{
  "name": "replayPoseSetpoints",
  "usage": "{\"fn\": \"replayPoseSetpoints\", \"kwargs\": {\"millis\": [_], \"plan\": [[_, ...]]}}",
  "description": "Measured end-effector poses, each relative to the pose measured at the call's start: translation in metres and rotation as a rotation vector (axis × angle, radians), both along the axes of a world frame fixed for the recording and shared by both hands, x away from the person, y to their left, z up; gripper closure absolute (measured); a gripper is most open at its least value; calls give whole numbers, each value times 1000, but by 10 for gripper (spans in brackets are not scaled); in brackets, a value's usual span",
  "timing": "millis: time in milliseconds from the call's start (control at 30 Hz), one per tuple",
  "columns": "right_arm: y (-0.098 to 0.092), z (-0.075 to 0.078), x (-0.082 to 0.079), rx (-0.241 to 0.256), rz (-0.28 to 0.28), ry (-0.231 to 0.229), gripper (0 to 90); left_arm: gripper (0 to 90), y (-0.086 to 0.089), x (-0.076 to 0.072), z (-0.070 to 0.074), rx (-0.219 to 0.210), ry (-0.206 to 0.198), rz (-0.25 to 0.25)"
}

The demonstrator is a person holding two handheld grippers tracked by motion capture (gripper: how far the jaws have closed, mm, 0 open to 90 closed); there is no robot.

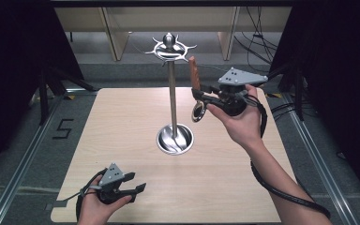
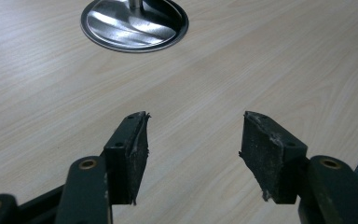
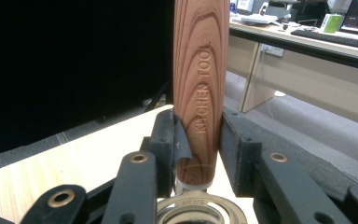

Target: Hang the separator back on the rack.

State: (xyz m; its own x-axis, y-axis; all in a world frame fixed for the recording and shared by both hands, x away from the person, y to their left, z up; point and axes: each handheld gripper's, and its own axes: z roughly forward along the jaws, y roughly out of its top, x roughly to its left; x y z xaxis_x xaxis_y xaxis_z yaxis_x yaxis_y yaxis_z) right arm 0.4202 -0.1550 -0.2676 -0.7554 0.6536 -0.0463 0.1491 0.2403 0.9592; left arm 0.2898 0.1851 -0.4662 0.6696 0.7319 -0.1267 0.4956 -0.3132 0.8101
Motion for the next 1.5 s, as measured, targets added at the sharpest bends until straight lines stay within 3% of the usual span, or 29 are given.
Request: {"fn": "replayPoseSetpoints", "kwargs": {"millis": [267,900,1200,1300,1333,1400,1467,1500], "plan": [[2,0,3,4,-7,9,690,405,-1,0,-1,-15,-4,3],[11,0,13,-20,-19,33,690,405,-1,0,-1,-4,0,-4],[20,-4,17,1,-25,61,685,405,-2,0,-2,-14,11,3],[22,-6,16,18,-21,74,601,405,-3,-1,-2,-15,13,-2],[22,-7,17,11,-8,55,562,406,-3,-1,-2,-17,12,-2],[20,-9,14,-4,-16,52,553,406,-3,0,-2,-20,6,0],[16,-10,12,-3,-12,39,521,406,-2,0,-2,5,6,-11],[14,-11,10,-2,-16,43,502,406,-3,0,-2,-12,5,-2]]}}
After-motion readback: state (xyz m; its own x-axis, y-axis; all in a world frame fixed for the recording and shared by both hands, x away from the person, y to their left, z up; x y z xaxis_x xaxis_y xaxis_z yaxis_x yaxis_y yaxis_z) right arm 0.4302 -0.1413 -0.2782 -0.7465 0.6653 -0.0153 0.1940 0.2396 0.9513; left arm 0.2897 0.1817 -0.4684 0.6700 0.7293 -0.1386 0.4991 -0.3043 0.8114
